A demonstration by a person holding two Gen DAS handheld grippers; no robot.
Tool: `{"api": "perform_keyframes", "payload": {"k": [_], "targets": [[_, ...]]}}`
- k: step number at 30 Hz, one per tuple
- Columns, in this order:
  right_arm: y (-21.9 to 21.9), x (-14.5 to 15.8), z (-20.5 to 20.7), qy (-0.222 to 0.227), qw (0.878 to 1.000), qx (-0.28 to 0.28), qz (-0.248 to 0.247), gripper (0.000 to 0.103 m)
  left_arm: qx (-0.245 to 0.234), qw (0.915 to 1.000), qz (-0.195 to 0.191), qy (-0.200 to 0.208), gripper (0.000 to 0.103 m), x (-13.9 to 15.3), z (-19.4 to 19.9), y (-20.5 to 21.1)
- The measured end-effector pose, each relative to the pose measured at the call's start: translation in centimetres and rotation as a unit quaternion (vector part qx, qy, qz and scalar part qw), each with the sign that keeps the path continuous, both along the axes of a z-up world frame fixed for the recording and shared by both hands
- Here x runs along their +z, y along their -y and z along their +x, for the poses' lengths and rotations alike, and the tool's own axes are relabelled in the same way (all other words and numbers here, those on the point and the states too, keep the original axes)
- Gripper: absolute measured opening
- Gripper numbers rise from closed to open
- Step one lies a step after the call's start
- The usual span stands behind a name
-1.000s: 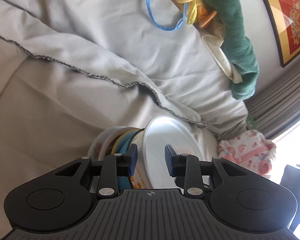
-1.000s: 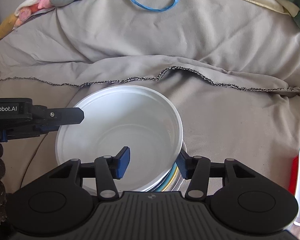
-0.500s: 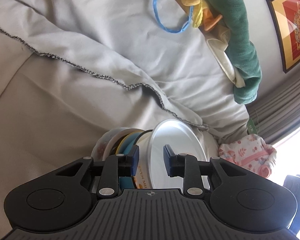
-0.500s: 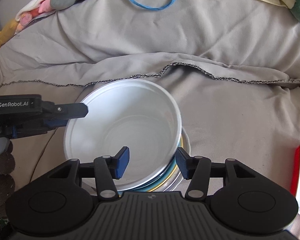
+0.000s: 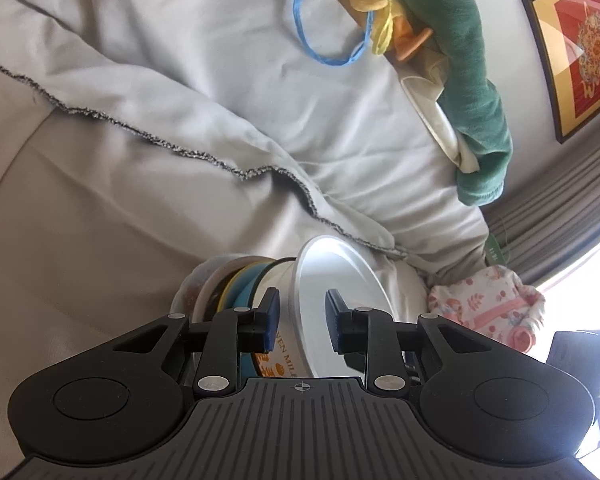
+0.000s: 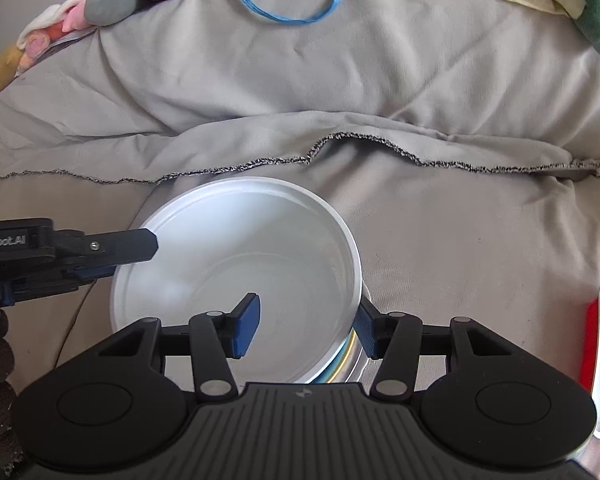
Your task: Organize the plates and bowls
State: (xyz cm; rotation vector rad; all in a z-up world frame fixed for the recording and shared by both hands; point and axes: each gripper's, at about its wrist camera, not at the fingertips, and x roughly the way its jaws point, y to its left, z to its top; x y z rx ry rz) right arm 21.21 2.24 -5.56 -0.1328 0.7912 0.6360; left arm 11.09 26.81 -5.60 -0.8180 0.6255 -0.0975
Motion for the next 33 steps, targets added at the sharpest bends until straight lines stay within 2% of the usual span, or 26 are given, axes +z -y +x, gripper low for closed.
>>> {"api": "perform_keyframes", "payload": {"k": [7, 20, 24, 28, 31, 33], "targets": [[-0.6, -0.4, -1.1, 0.021, 1.000, 0.006, -0.019, 0.050, 0.006, 0.9999, 0.007, -0.009, 0.028, -0.2, 0.1, 0.0], [-0.5, -0.6, -1.0, 0.017, 1.000, 0.007, -0.013, 0.050, 0.023, 0.9995, 0.017, -0.014, 0.028, -0.4, 0.0, 0.2], [0.3, -0.2, -0.9, 0.000, 1.000, 0.000, 0.009, 0.050, 0.056, 0.9974, 0.045, -0.002, 0.028, 1.0, -1.2, 0.5], [2.4, 1.6, -1.3, 0.019, 0.999, -0.004, 0.037, 0.050, 0.084, 0.9937, 0.073, 0.016, 0.028, 3.4, -2.5, 1.5], [4.7, 2.7, -1.1, 0.027, 0.998, -0.011, 0.061, 0.050, 0.067, 0.9947, 0.074, 0.026, 0.028, 5.2, -2.1, 3.4], [6.4, 3.1, -0.8, 0.023, 0.997, -0.015, 0.077, 0.050, 0.045, 0.9944, 0.095, 0.013, 0.028, 6.4, -0.9, 5.4]]}}
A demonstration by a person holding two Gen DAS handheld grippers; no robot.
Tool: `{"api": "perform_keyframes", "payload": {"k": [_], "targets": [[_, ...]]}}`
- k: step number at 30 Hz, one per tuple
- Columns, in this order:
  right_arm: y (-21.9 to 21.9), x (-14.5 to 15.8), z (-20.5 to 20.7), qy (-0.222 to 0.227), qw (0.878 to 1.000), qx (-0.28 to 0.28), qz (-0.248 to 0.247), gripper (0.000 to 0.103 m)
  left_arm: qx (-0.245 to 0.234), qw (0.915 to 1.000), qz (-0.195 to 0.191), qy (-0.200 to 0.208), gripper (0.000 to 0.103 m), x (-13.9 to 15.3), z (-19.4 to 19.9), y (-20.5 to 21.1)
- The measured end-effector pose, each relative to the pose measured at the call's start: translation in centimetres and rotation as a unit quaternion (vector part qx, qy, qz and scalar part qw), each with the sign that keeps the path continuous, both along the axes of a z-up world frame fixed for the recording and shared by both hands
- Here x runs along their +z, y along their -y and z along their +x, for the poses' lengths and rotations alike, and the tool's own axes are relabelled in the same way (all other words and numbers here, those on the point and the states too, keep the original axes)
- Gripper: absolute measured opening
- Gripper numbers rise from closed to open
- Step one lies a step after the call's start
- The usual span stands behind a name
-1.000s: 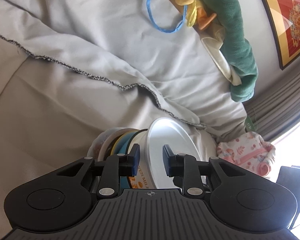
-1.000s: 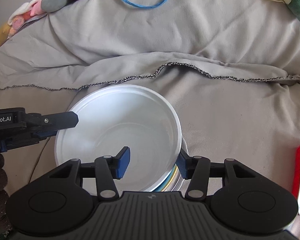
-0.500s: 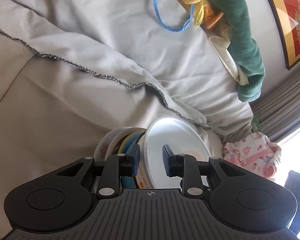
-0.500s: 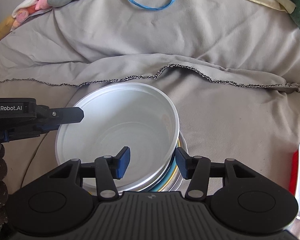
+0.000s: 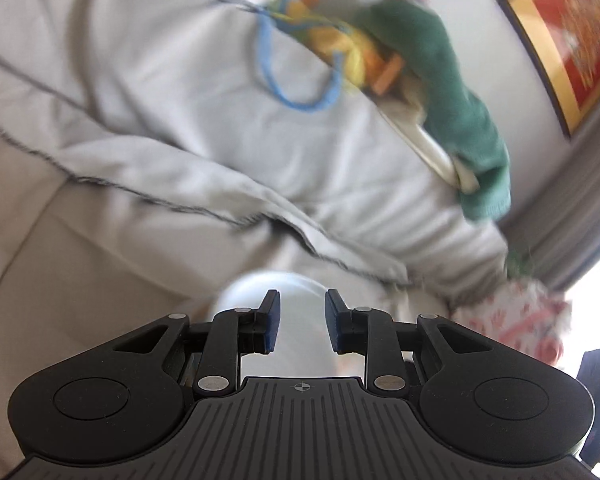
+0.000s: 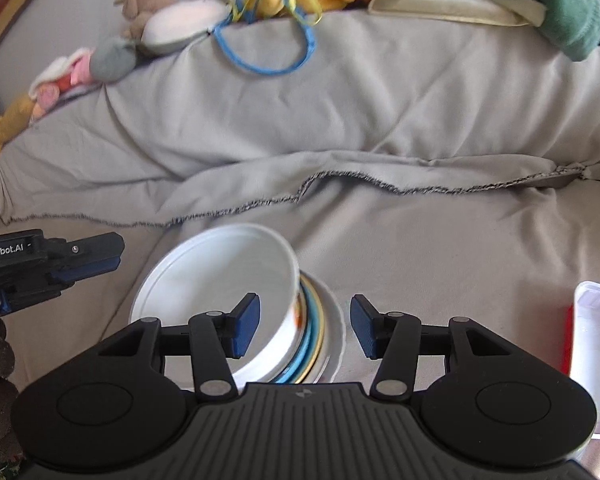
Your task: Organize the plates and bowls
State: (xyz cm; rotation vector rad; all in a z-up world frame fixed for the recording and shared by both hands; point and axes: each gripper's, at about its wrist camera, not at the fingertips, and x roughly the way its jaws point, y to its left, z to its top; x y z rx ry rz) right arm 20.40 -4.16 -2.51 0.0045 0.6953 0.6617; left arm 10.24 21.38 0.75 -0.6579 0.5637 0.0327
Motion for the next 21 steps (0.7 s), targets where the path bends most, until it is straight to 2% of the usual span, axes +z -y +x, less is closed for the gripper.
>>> {"api": "perform_keyframes", "payload": {"k": [3, 5, 7, 9, 12, 14, 18, 21], "targets": [[2.0, 0.1, 0.9, -0.025, 0.999, -0.012, 0.023, 0.050, 0.014, 0.9994, 0.017, -0.027, 0.027, 0.6, 0.8, 1.8], [2.4, 0.1, 1.4, -0.039, 0.998, 0.005, 0.041, 0.050, 0.065, 0.9967, 0.035, -0.035, 0.027, 0.6, 0.1, 2.0], [1.9, -0.1, 1.9, -0.045, 0.998, 0.013, 0.044, 0.050, 0.116, 0.9901, 0.056, -0.056, 0.025, 0.3, -0.6, 1.4], [1.0, -0.6, 2.3, -0.045, 0.998, 0.013, 0.038, 0.050, 0.143, 0.9851, 0.058, -0.077, 0.025, -0.3, -1.2, 0.3], [-0.4, -1.6, 2.5, -0.050, 0.998, 0.020, 0.030, 0.047, 0.146, 0.9856, 0.012, -0.085, 0.025, -1.5, -1.7, -1.5], [-1.3, -2.3, 2.7, -0.055, 0.998, 0.020, 0.018, 0.037, 0.136, 0.9867, -0.009, -0.089, 0.025, -2.2, -1.4, -2.1], [-2.0, -3.4, 2.7, -0.064, 0.998, 0.017, 0.002, 0.033, 0.108, 0.9891, -0.040, -0.091, 0.025, -3.5, -0.6, -2.3], [-2.0, -3.9, 2.6, -0.069, 0.997, 0.017, -0.005, 0.032, 0.092, 0.9906, -0.046, -0.090, 0.025, -3.9, -0.3, -1.8]]}}
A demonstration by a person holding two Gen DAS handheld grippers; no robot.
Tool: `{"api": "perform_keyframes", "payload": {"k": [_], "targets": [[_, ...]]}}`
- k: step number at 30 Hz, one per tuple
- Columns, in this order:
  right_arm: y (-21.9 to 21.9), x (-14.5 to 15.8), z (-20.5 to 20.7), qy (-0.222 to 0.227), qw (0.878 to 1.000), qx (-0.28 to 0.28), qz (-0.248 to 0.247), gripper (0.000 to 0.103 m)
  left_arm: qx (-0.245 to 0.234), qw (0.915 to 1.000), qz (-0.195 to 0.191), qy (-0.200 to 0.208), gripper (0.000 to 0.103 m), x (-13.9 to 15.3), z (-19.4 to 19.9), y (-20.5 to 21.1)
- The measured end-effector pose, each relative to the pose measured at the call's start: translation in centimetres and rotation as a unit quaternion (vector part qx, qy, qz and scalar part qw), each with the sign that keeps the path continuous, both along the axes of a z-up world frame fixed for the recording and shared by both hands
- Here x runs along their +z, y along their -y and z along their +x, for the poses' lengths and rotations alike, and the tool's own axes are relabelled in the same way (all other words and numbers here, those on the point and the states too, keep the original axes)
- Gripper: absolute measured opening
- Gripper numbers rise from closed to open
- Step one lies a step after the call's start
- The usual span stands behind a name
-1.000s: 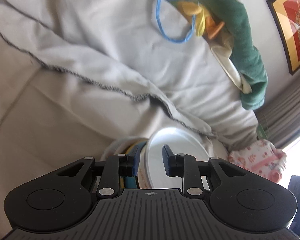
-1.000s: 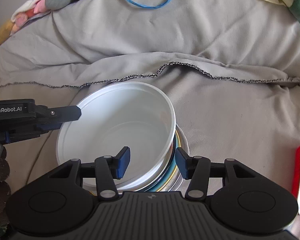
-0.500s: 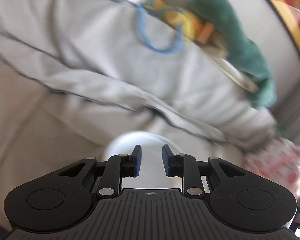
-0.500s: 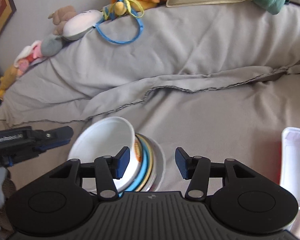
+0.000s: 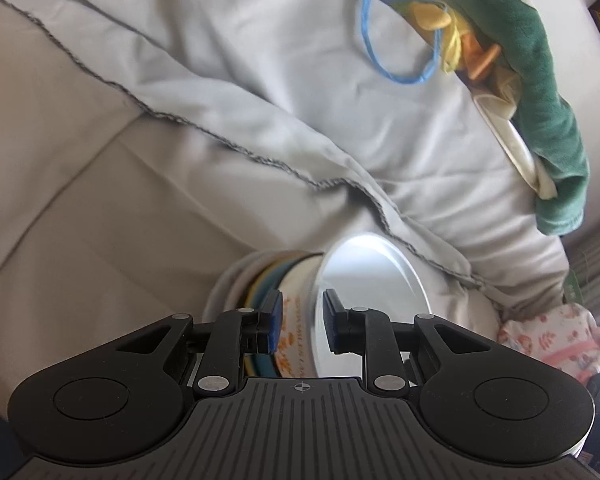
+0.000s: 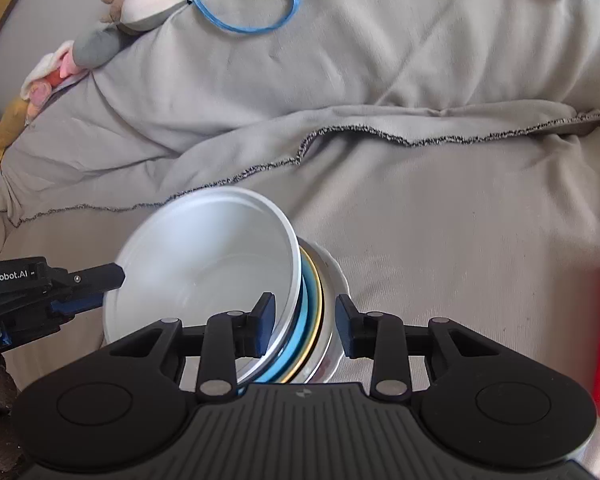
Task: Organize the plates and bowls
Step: 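Move both grippers to the white-and-red foil tray on the sheet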
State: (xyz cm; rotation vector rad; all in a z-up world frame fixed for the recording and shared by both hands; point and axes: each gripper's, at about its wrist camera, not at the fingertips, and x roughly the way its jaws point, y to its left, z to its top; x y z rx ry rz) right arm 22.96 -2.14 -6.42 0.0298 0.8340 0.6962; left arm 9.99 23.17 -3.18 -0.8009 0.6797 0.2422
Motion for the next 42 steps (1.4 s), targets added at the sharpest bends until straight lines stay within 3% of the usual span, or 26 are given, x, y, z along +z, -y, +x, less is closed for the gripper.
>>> {"api": "perform_keyframes", "payload": {"k": [4, 9, 11, 14, 17, 20, 24, 28, 32, 35, 42], "targets": [[-0.1, 0.0, -0.3, 0.003, 1.000, 0.005, -0.006, 0.032, 0.007, 0.9999, 0.013, 0.008, 0.025, 0.6, -0.5, 0.3], [2.0, 1.8, -0.1, 0.025, 1.000, 0.006, 0.016, 0.033, 0.035, 0.9951, 0.078, 0.049, 0.025, 4.6, -2.2, 1.6], [4.2, 2.9, 0.2, 0.028, 0.999, 0.003, 0.027, 0.033, -0.001, 0.9935, 0.088, 0.072, 0.025, 6.2, -1.6, 3.4], [8.6, 3.5, 1.6, 0.021, 0.999, -0.034, 0.030, 0.034, -0.112, 0.9873, 0.081, 0.078, 0.025, 6.9, 2.0, 8.4], [14.2, 3.0, 3.5, 0.016, 0.994, -0.107, 0.024, 0.037, -0.222, 0.9721, 0.061, 0.048, 0.025, 5.1, 7.3, 14.8], [19.3, 1.5, 5.2, 0.006, 0.983, -0.183, 0.012, 0.039, -0.290, 0.9563, 0.037, 0.004, 0.025, 1.5, 12.1, 20.9], [24.4, -1.8, 7.1, -0.021, 0.967, -0.255, 0.002, 0.042, -0.335, 0.9410, 0.011, -0.043, 0.025, -2.9, 16.4, 27.0], [27.6, -5.5, 8.6, -0.059, 0.951, -0.304, 0.003, 0.046, -0.349, 0.9335, 0.047, -0.065, 0.025, -5.2, 18.6, 30.9], [28.7, -8.4, 9.2, -0.097, 0.944, -0.313, 0.034, 0.049, -0.354, 0.9269, 0.089, -0.089, 0.025, -6.9, 19.7, 32.1], [28.0, -8.8, 9.1, -0.108, 0.952, -0.282, 0.052, 0.048, -0.361, 0.9230, 0.097, -0.093, 0.020, -7.4, 19.3, 31.6], [22.8, -8.9, 6.8, -0.115, 0.970, -0.210, 0.050, 0.049, -0.327, 0.9312, 0.119, -0.108, 0.020, -6.6, 14.9, 26.6]]}}
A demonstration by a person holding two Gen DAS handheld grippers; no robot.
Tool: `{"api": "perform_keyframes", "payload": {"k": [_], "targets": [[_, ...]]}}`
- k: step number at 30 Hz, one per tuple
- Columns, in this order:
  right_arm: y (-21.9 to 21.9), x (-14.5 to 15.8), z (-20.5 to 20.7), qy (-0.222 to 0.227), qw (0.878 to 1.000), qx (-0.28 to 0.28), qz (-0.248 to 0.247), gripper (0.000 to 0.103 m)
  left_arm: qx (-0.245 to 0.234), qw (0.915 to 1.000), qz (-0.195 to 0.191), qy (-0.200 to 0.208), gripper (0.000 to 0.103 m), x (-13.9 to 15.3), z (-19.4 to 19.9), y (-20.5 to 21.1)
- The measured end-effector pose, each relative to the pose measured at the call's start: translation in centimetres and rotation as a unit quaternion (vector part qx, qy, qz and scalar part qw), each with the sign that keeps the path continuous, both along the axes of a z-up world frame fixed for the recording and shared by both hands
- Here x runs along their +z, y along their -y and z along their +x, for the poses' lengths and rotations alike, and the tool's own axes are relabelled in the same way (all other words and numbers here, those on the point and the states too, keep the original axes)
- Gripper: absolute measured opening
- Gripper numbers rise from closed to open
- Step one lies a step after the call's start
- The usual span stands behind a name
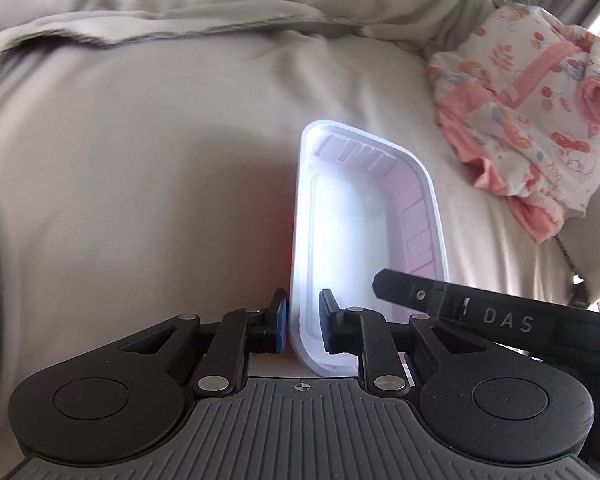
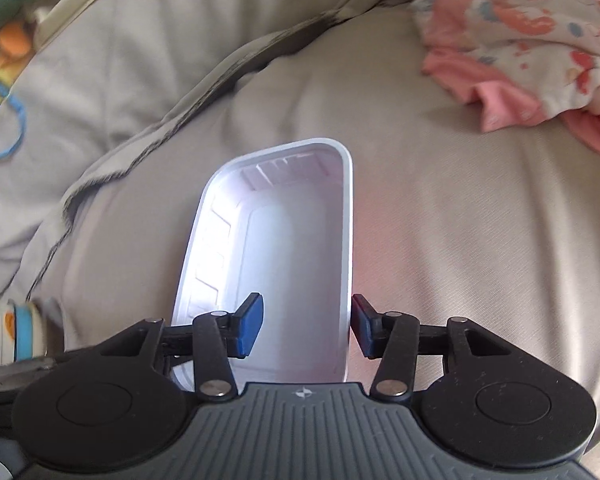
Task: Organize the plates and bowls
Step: 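Move both grippers to the white-and-red foil tray on the sheet, then grip the foil tray rim with the right gripper while the left gripper grips it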
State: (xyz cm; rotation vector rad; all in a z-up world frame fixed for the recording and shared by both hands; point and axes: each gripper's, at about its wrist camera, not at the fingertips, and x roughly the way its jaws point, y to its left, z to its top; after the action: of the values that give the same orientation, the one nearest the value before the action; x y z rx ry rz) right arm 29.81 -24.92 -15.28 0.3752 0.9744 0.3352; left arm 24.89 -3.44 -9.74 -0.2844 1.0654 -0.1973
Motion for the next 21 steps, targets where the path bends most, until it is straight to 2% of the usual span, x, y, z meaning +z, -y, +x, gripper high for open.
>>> {"api": "perform_keyframes", "payload": {"k": [4, 8, 10, 15, 21], "targets": [[-3.6, 0.1, -2.1, -0.006, 0.999, 0.051, 0.004, 0.049, 0.029, 0.9995, -0.012, -0.009, 0.020, 0.5, -4.4, -4.1], [-7.2, -0.3, -5.5, -0.011, 0.993, 0.117, -0.009, 0.049, 0.038, 0.9976, -0.034, -0.046, 0.019, -0.6, -9.2, -7.1], [-8.1, -0.3, -6.9, -0.009, 0.990, 0.142, -0.017, 0.049, 0.049, 0.9965, -0.042, -0.052, 0.019, -1.2, -10.7, -8.1], [-8.5, -0.1, -7.6, 0.002, 0.991, 0.132, -0.035, 0.049, 0.082, 0.9957, -0.037, -0.022, 0.019, -1.7, -10.8, -9.1], [-7.8, -0.2, -6.8, 0.007, 0.993, 0.120, -0.020, 0.048, 0.079, 0.9961, -0.040, -0.005, 0.019, -2.0, -9.6, -8.1]]}}
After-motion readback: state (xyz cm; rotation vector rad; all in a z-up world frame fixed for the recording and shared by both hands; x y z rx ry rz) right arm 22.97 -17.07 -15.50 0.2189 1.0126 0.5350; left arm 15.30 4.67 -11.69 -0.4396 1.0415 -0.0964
